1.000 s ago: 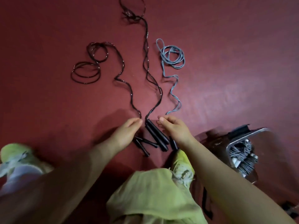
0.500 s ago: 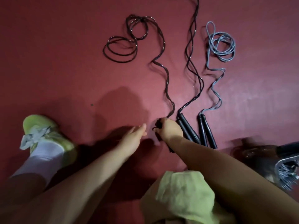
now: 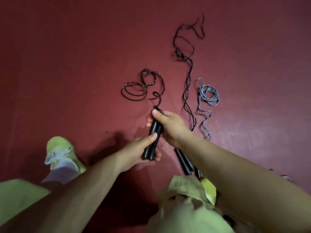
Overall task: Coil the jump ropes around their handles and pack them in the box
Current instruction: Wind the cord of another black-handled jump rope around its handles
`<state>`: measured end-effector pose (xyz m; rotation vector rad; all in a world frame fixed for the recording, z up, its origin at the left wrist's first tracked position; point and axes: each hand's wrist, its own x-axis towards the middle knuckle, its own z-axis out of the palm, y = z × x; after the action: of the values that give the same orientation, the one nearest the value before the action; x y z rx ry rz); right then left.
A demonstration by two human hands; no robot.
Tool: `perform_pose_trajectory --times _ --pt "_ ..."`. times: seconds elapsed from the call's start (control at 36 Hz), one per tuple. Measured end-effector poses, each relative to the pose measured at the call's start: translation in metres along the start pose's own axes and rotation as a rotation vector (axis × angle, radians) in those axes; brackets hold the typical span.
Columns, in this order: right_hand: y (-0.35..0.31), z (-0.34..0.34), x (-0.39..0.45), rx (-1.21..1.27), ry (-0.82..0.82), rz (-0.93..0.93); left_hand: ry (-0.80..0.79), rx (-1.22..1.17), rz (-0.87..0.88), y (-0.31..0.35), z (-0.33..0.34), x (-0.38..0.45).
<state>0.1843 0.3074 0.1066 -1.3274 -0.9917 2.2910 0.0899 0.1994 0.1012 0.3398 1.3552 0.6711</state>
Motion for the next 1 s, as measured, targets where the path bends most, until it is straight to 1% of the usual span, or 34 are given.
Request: perform_pose_trajectory --times 0.08,0.14,0.22,0.25,0.28,0.33,0.36,0.42,0.47,0.5,0.61,0.67,0.75,0.86,1.0 --pt "-0.033 0.015 -0.025 -0.113 -0.041 -0.019 -0.032 -0.025 0.105 0.027 0.007 -0.036" --pt "-0.055 0.023 -0.048 -0.309 -0.002 -0.036 -0.060 -0.021 0.108 0.042 0.009 -0.064" --pt "-0.081 0.026 -0.078 -0.707 0.134 -0.198 -0.126 -0.008 0.135 0.054 0.011 -0.102" --pt "-0.087 0.026 -0.089 -0.788 0.156 -0.286 -0.146 0.007 0.140 0.057 0.010 -0.116" --pt "-0.090 0.027 -0.099 -0.827 0.132 -0.350 -0.170 0.032 0.146 0.060 0.008 -0.130" --pt "-0.094 0.036 -0.123 -0.829 0.005 -0.437 -0.205 0.048 0.170 0.062 0.006 -0.158" --pt "-0.094 0.042 -0.133 -0.824 -0.048 -0.458 -0.228 0.021 0.182 0.062 0.004 -0.169" --pt "-0.089 0.055 -0.150 -0.814 -0.107 -0.472 -0.276 -0.047 0.204 0.061 0.002 -0.192" --pt "-0.084 0.069 -0.166 -0.739 -0.116 -0.466 -0.314 -0.075 0.220 0.056 0.004 -0.209" --pt "-0.082 0.076 -0.172 -0.720 -0.090 -0.456 -0.313 -0.079 0.226 0.053 0.005 -0.216" --pt "-0.065 0.093 -0.188 -0.761 0.050 -0.434 -0.263 -0.075 0.228 0.044 0.010 -0.227" --pt "-0.055 0.099 -0.193 -0.809 0.055 -0.410 -0.238 -0.063 0.215 0.044 0.015 -0.232" --pt "-0.046 0.102 -0.195 -0.841 -0.008 -0.355 -0.231 -0.060 0.158 0.041 0.017 -0.236" --pt "-0.050 0.092 -0.189 -0.874 -0.143 -0.299 -0.234 -0.142 0.109 0.041 0.012 -0.229" --pt "-0.061 0.082 -0.174 -0.848 -0.293 -0.225 -0.275 -0.273 0.082 0.049 0.004 -0.208"
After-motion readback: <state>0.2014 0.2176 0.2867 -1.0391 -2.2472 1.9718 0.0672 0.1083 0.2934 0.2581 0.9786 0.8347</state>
